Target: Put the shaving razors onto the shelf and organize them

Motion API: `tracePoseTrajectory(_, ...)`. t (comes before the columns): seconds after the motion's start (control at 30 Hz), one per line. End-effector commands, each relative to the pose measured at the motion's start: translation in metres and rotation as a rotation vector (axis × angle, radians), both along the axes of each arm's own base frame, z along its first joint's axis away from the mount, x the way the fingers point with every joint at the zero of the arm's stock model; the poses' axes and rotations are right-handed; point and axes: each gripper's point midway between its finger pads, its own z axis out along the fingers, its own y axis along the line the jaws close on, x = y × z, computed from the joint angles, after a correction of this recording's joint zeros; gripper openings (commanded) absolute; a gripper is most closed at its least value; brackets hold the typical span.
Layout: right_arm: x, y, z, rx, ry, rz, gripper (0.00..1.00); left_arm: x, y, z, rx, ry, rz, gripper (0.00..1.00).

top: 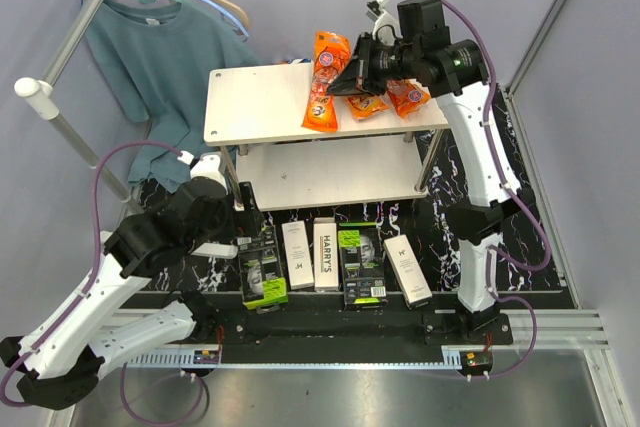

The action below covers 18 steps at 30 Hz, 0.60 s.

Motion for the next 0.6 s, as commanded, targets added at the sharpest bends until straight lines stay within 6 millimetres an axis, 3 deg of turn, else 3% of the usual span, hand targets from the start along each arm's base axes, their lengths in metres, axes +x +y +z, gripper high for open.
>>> tracePoseTrajectory(0.0, -0.004, -0.002, 0.0, 0.006, 0.01, 0.027, 0.0, 0.005, -0.007, 0.011, -0.035, -0.045, -0.017, 0.99)
tracePoseTrajectory(0.2, 0.001, -0.008, -0.006, -0.018, 0.021, 0.002, 0.01, 0.005, -0.006, 0.012, -0.034, -0.048, -0.02, 0.99)
tracePoseTrajectory(0.27, 0.003, -0.01, -0.007, -0.022, 0.024, -0.009, 0.08, 0.005, -0.006, 0.012, -0.034, -0.048, -0.02, 0.99)
tracePoseTrajectory(0.57, 0.006, -0.008, -0.005, 0.0, 0.024, 0.0, 0.17, 0.005, -0.007, 0.013, -0.034, -0.05, -0.023, 0.99)
